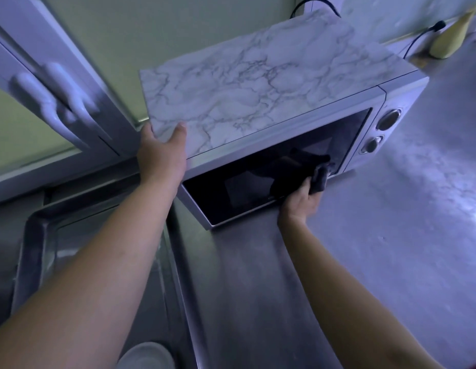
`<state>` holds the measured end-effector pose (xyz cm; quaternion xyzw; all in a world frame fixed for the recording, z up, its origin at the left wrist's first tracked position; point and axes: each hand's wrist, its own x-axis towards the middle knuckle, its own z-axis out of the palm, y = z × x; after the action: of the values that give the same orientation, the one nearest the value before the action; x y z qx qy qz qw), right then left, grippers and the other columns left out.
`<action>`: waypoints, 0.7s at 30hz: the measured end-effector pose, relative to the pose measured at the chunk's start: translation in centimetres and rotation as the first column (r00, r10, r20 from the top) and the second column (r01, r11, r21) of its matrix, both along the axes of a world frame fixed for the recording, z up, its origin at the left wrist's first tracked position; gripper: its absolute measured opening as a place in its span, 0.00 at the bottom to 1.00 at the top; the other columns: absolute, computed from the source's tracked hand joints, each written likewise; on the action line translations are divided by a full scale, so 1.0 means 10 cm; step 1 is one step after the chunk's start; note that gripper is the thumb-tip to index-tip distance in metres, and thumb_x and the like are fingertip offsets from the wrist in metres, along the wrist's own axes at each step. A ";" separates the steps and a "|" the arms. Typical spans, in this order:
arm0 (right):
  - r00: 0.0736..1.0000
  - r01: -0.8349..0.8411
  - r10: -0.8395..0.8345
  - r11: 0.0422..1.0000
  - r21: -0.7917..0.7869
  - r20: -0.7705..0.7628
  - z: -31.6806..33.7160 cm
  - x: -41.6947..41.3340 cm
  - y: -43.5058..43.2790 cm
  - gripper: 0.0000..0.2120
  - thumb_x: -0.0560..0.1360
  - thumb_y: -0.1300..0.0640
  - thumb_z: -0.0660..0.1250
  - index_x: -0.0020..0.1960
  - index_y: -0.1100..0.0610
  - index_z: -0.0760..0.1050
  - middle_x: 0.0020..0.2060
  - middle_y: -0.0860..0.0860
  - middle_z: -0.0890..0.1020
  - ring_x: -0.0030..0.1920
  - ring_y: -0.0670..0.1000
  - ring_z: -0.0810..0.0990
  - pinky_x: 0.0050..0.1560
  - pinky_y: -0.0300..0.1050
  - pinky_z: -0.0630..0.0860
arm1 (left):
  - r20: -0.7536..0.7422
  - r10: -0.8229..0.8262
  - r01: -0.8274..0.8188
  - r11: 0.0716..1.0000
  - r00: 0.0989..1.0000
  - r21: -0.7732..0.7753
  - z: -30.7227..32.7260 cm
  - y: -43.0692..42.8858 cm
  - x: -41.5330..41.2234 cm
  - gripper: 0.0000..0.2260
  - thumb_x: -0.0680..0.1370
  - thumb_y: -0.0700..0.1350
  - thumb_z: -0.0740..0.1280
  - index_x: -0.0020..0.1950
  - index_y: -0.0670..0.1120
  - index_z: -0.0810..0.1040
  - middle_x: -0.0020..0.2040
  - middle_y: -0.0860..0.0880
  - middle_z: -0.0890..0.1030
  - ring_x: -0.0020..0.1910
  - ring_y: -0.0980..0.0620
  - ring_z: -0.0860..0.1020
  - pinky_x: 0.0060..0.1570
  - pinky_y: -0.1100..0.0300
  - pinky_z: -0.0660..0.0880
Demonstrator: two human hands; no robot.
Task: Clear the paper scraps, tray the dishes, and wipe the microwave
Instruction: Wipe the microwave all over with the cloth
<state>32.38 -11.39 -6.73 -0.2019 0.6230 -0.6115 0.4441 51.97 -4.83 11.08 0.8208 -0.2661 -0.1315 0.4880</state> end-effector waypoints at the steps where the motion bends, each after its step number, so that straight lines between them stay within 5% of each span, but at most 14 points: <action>1: 1.000 0.007 -0.007 1.000 -0.002 0.016 0.02 0.07 0.08 0.26 0.76 0.46 0.61 0.74 0.40 0.68 0.51 0.22 0.74 0.57 0.35 0.69 0.60 0.27 0.60 | 0.003 0.001 -0.001 1.000 1.000 -0.003 0.00 0.00 0.00 0.27 0.75 0.60 0.69 0.70 0.47 0.73 0.64 0.51 0.80 0.62 0.50 0.79 0.64 0.53 0.74; 5: 0.991 -0.001 -0.004 0.999 0.039 0.131 0.12 0.43 0.44 0.24 0.78 0.50 0.62 0.74 0.43 0.70 0.55 0.28 0.73 0.52 0.26 0.66 0.51 0.16 0.59 | -0.003 -0.004 0.004 1.000 1.000 -0.020 0.00 0.01 -0.01 0.25 0.76 0.58 0.69 0.69 0.48 0.74 0.63 0.51 0.81 0.60 0.51 0.79 0.63 0.56 0.75; 10: 0.953 -0.122 0.045 0.962 0.242 0.301 0.25 0.91 1.00 0.21 0.79 0.49 0.65 0.71 0.44 0.72 0.65 0.47 0.79 0.63 0.48 0.78 0.69 0.45 0.71 | -0.027 -0.006 0.005 1.000 1.000 -0.014 0.00 0.01 -0.01 0.28 0.75 0.59 0.68 0.71 0.48 0.72 0.65 0.52 0.79 0.62 0.50 0.78 0.65 0.51 0.74; 14: 0.924 -0.166 0.029 0.929 0.332 0.381 0.42 1.22 1.31 0.20 0.80 0.51 0.65 0.71 0.49 0.73 0.63 0.52 0.81 0.62 0.52 0.79 0.68 0.46 0.71 | -0.030 0.002 -0.003 1.000 1.000 -0.021 0.00 0.01 -0.02 0.26 0.76 0.59 0.68 0.71 0.49 0.72 0.65 0.52 0.79 0.61 0.51 0.78 0.64 0.55 0.75; 17: 0.870 -0.252 0.035 0.890 0.381 0.493 0.48 1.39 1.53 0.19 0.80 0.53 0.64 0.70 0.50 0.74 0.59 0.50 0.81 0.58 0.53 0.79 0.63 0.45 0.72 | -0.043 -0.005 0.004 1.000 0.999 -0.019 0.02 0.02 -0.04 0.27 0.76 0.58 0.68 0.71 0.47 0.72 0.66 0.51 0.78 0.63 0.50 0.77 0.65 0.53 0.74; 21: 0.767 -0.438 0.095 0.799 0.411 0.635 0.50 1.11 1.54 0.14 0.80 0.55 0.65 0.64 0.55 0.76 0.48 0.53 0.82 0.46 0.53 0.80 0.45 0.44 0.76 | -0.037 -0.012 0.012 1.000 0.999 -0.001 0.07 0.01 -0.04 0.28 0.77 0.57 0.68 0.72 0.45 0.71 0.69 0.49 0.77 0.66 0.48 0.76 0.67 0.51 0.73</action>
<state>43.48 4.03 -1.71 0.0385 0.5636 -0.3705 0.7373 51.54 -4.68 11.81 0.8164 -0.2620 -0.1497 0.4924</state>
